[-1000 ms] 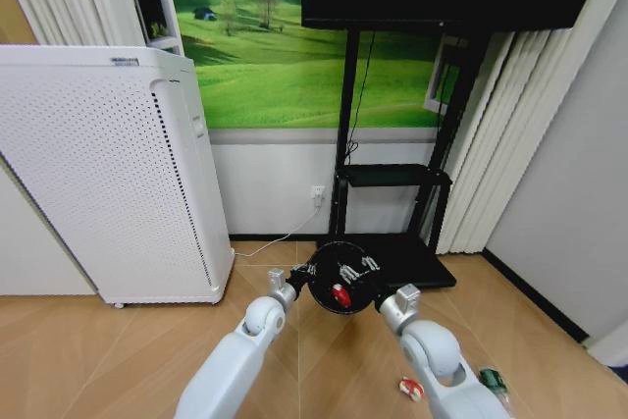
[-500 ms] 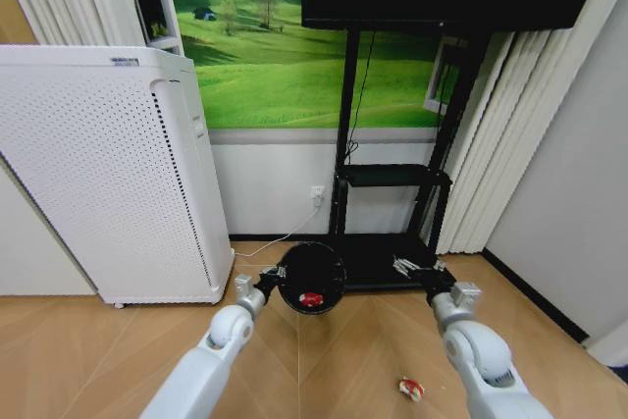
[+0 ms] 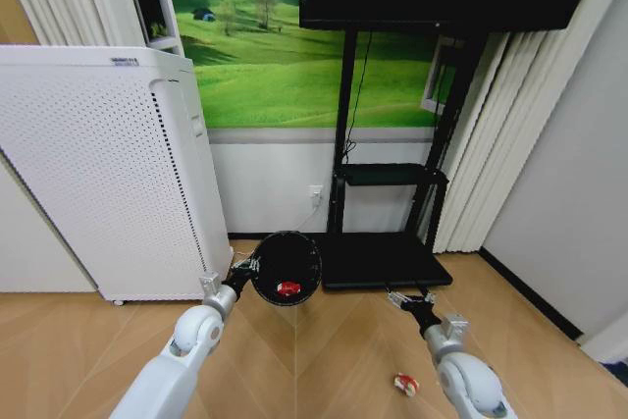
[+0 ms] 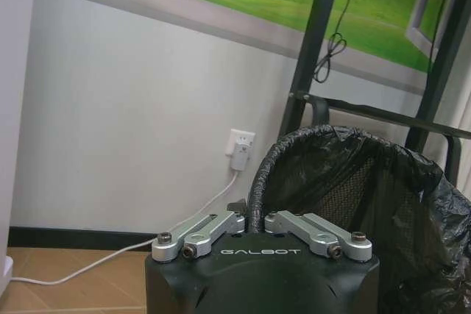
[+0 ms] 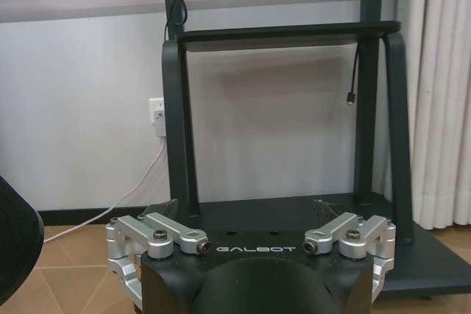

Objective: Pick up the trash bin and place the garbage on the floor into it.

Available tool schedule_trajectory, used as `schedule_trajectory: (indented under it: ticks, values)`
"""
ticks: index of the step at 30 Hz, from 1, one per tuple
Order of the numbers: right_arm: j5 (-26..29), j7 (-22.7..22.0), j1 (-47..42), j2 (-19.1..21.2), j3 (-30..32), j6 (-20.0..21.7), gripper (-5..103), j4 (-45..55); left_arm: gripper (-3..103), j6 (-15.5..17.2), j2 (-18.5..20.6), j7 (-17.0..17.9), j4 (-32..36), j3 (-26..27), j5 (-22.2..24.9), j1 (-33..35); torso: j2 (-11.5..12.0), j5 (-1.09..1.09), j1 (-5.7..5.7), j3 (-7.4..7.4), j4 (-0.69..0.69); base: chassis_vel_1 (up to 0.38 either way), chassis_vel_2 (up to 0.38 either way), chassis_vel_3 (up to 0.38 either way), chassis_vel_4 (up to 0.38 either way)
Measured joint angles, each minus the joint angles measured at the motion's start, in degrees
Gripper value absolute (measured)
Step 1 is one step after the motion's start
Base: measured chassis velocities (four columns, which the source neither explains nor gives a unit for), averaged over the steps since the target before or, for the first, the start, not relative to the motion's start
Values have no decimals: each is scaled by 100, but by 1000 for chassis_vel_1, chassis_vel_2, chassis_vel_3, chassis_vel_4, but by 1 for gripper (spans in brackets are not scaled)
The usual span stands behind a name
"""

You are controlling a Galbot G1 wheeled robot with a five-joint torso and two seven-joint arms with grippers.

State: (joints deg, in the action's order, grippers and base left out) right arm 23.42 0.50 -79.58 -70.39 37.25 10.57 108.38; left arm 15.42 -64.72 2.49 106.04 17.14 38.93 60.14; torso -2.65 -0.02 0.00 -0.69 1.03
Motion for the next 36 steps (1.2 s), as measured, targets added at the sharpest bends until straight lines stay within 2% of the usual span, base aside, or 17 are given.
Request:
schedule_trajectory:
  ticks: [2,6,9,11,12,18,20,21,22,24,29,31,36]
  values:
    - [-9,11,-1,0,-2,-12,100,-16,6,1,-1,0,0,0,0,-4,0,4,0,0,1,19,-330,-4,330]
    - [2,38,-3,-1,-2,-47,100,-38,6,2,-17,0,-14,-28,1,-34,-1,-1,0,1,1,1,-421,-10,380]
    - [6,80,14,-6,-13,-89,100,-92,6,4,-30,4,-48,-68,-5,-39,0,5,0,1,3,-1,-469,-8,494]
    - [-24,102,32,-5,-19,-121,100,-115,6,2,-38,6,-54,-77,-9,-42,-1,-3,0,1,1,-4,-516,-2,498]
    - [-69,149,46,-4,-45,-142,100,-163,6,4,-50,5,-64,-88,-9,-42,-1,4,0,0,2,21,-516,18,527]
    - [-320,535,146,61,-162,-75,100,-564,6,5,-60,-16,-59,-63,-6,-44,-1,2,-1,2,5,17,-299,0,238]
    - [-545,747,261,75,-231,-44,100,-953,6,4,-49,-19,-16,10,2,-28,-1,4,-1,1,2,13,4,3,39]
    - [-827,1004,346,83,-254,-27,100,-1272,6,4,-42,-23,1,44,7,-14,0,3,-1,-1,1,21,65,1,-62]
    - [-827,1004,346,83,-254,-27,100,-1272,6,4,-42,-23,1,44,7,-14,0,3,-1,-1,1,21,65,1,-62]
    - [-1181,1293,504,115,-396,-37,100,-1814,6,4,-38,-29,23,114,9,10,0,1,-1,-1,0,-7,148,1,-102]
    - [-1386,1601,784,132,-776,97,100,-2408,6,4,-38,-44,61,156,10,45,0,0,0,-2,0,-16,90,-9,-98]
    - [-1585,1721,1029,145,-1030,122,100,-2728,6,4,-30,-38,121,152,15,54,0,5,0,-1,1,0,0,0,0]
    - [-2118,2008,1641,177,-1531,138,100,-3379,6,24,-19,-20,265,146,54,96,0,2,-1,0,2,0,0,0,0]
